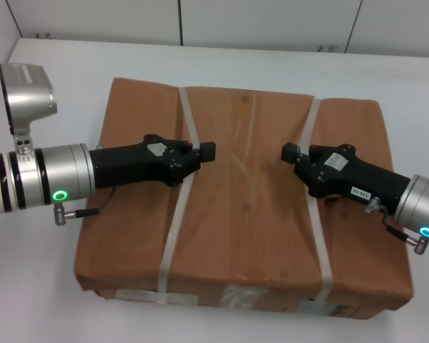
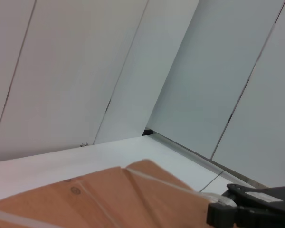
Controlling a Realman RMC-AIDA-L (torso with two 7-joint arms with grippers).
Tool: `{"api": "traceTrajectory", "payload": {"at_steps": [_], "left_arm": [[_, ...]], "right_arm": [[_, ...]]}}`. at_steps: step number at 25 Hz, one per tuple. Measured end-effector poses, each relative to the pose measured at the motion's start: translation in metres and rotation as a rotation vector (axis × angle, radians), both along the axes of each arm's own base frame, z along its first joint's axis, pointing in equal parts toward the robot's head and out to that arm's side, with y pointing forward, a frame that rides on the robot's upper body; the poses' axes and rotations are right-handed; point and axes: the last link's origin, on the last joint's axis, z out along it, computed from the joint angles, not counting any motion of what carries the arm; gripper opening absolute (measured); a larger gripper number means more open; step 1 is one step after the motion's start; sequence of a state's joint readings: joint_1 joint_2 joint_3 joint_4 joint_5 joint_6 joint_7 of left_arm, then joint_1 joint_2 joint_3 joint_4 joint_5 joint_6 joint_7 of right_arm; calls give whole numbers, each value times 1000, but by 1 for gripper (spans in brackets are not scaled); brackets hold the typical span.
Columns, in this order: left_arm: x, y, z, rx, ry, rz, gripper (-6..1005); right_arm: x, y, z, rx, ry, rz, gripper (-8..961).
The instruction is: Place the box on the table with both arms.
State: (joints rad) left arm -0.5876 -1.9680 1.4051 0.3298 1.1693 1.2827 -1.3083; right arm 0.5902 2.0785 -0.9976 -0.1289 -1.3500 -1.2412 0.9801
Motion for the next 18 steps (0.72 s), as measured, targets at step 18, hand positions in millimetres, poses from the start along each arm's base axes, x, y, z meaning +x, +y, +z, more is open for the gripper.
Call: {"api": "traceTrajectory", "payload": {"at_steps": [18], "left_arm": [[-2, 0, 0, 4, 8, -3, 15]], "right_arm": [[-2, 1, 1, 3, 5, 3, 57]]}}
